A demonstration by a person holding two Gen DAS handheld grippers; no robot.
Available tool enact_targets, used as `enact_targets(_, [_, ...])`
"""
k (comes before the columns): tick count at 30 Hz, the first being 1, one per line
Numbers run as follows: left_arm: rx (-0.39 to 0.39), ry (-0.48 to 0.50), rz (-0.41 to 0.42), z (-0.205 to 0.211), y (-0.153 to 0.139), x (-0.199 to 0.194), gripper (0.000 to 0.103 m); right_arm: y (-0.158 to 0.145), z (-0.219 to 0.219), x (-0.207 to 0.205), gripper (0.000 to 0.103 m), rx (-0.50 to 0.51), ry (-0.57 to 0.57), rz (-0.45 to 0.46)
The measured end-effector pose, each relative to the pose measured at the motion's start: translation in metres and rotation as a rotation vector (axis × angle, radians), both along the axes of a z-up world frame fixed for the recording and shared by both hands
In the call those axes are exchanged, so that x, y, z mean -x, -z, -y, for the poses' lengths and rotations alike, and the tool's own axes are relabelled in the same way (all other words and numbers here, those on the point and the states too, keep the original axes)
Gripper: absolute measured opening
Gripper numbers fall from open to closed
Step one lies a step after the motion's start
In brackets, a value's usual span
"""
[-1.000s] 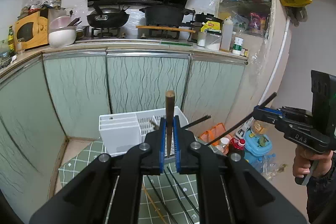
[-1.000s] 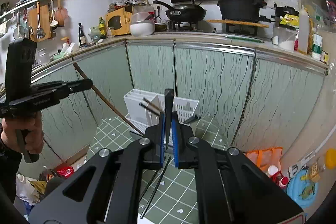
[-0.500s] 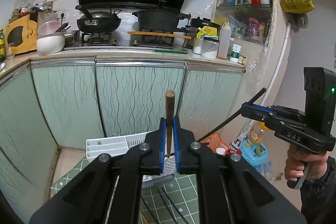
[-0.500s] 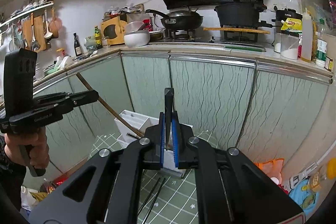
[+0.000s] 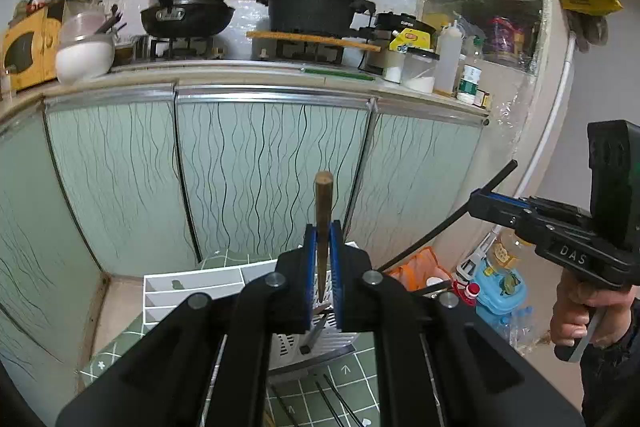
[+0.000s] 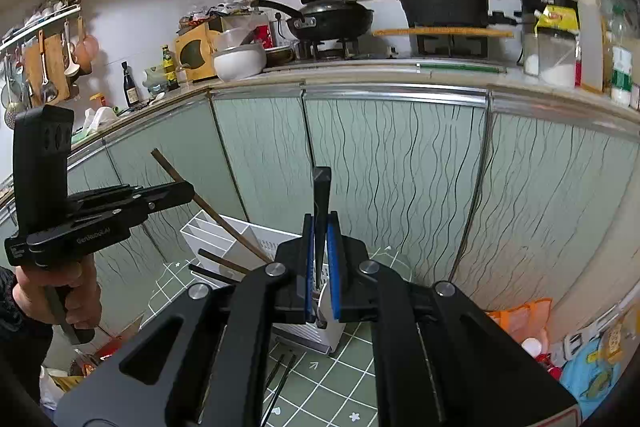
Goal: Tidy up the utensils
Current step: 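Open the left tool over the holder while the right tool releases its chopstick, then move both open tools back down toward the remaining chopsticks on the cloth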
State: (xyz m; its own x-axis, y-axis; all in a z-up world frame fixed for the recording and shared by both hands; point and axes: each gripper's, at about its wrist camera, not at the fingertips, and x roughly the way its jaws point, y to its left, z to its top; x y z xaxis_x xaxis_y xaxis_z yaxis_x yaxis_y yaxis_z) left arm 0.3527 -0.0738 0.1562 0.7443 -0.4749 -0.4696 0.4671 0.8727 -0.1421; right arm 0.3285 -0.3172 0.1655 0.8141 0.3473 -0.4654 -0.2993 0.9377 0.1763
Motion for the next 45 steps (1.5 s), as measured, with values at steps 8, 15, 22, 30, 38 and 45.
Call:
enact_targets(8, [0.007,0.012,-0.035,0.002,0.023,-0.019,0.008,0.025,-0.002,-0.017,0.006,-0.019,-0.004,-0.049])
enact_targets(15, [-0.003,-0.037,-0.030,-0.001,0.035,-0.025,0.092,0.041,0.000,-0.022,0.049,0.000,0.003,-0.058])
enact_targets(22, [-0.008,-0.067,0.013,-0.014,0.030,-0.004,0.097,0.041,0.005,-0.004,0.094,0.021,0.030,-0.035])
enact_targets(30, [-0.007,-0.104,0.039,-0.037,0.028,0.034,0.098,0.041,0.000,0.026,0.095,0.071,0.042,-0.039])
enact_targets(38, [-0.049,-0.121,0.079,-0.051,0.029,0.083,0.098,0.041,-0.005,0.067,0.095,0.058,0.030,-0.026])
enact_targets(45, [-0.062,-0.151,0.095,-0.064,0.038,0.119,0.098,0.051,-0.015,0.098,0.095,0.091,0.019,-0.022])
